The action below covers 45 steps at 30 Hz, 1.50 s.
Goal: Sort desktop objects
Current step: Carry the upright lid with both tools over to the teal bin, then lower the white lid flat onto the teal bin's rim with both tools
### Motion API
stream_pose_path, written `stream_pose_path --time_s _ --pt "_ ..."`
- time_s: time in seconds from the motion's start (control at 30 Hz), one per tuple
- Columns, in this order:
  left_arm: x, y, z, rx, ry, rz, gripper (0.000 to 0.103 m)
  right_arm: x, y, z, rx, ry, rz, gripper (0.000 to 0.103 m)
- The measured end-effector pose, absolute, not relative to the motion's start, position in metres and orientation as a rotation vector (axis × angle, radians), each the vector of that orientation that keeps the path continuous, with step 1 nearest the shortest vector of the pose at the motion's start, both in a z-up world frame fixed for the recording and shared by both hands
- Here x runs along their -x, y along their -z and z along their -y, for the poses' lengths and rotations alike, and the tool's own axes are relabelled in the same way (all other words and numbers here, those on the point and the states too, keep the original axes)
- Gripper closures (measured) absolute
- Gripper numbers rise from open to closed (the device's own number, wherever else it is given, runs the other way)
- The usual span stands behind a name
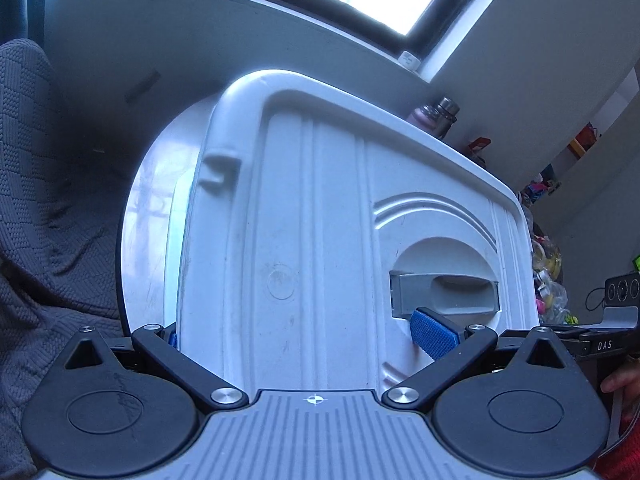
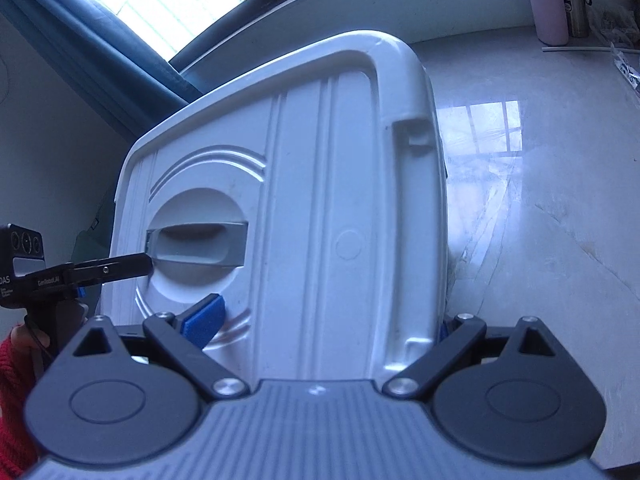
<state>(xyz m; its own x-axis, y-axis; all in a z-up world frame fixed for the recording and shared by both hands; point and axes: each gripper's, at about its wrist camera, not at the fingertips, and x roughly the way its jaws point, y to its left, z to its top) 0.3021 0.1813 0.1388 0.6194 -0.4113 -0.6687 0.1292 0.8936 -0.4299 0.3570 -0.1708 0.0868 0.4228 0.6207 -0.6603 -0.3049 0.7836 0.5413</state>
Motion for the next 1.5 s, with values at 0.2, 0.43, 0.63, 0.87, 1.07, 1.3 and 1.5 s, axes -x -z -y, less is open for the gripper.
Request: stream_pose_path --time_s 0.2,0.43,0.63,0.87,1.07,1.3,1.5 --pt "-0.313 -0.138 -0.19 0.366 0.316 -0.858 0.0 -0.366 -0.086 0.176 -0.37 -0.593 -0.981 0.006" --pt "-0.331 -0.14 -0.199 0.407 0.303 -0.862 0.0 -0.368 -0.104 0.174 -0.361 -0.544 -0.959 0.0" --pt "-0.337 -0.136 -0.214 0.35 0.212 -0.889 0.0 -0.353 -0.111 0.177 -0.277 -0.458 -0.911 0.0" --pt "-0.34 -0.148 -0.219 0.29 0.204 -0.902 0.0 -0.336 -0.115 0.197 -0.285 -0.425 -0.921 0.0" --pt "-0.342 -0.151 -0.222 0.274 0.179 -0.9 0.0 -0.331 -0.121 0.195 -0.257 -0.392 -0.906 0.0" --pt "-0.342 -0.153 -0.219 0.261 0.132 -0.919 0.0 -0.326 -0.133 0.189 -0.149 -0.333 -0.893 0.0" --pt "-0.344 -0.155 -0.219 0.237 0.087 -0.946 0.0 -0.336 -0.134 0.176 -0.091 -0.33 -0.926 0.002"
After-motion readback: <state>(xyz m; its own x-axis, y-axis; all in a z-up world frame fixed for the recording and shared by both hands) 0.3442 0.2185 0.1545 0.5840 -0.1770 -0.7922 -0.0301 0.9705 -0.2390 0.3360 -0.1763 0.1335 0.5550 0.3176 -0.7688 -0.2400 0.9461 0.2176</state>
